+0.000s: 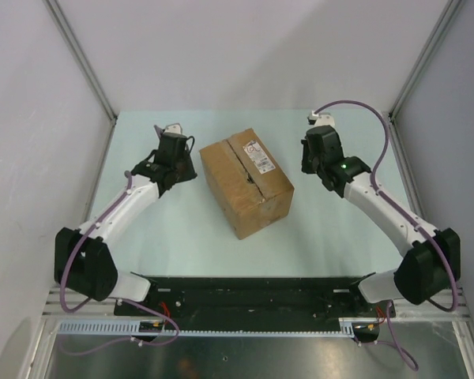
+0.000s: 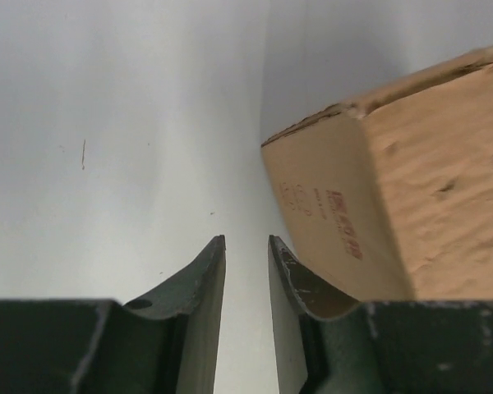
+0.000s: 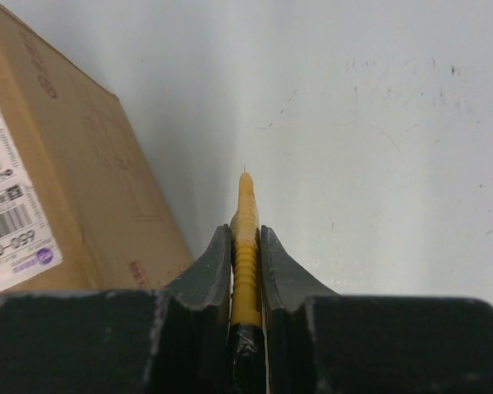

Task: Unpack the express box

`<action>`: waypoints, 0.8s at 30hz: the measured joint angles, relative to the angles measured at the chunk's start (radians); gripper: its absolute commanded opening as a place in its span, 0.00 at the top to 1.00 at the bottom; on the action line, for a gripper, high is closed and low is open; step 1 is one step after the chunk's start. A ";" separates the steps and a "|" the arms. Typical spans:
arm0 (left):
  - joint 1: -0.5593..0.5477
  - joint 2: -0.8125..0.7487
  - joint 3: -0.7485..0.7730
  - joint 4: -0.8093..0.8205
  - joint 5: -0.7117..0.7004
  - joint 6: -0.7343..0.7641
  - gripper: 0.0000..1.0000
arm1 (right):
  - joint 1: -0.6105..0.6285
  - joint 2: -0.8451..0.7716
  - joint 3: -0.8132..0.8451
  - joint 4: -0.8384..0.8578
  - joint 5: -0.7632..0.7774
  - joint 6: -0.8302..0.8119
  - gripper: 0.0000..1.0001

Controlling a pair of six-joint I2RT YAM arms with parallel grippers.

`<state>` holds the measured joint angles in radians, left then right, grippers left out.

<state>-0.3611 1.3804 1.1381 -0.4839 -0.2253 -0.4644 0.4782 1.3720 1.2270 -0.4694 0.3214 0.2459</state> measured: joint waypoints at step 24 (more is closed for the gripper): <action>0.060 0.215 0.064 -0.004 0.080 0.002 0.68 | 0.338 0.227 -0.002 0.151 0.245 -0.124 1.00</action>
<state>-0.3008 1.5955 1.2018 -0.4881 -0.1452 -0.4629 0.8158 1.5990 1.2247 -0.3180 0.5659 0.1223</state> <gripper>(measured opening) 0.320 0.148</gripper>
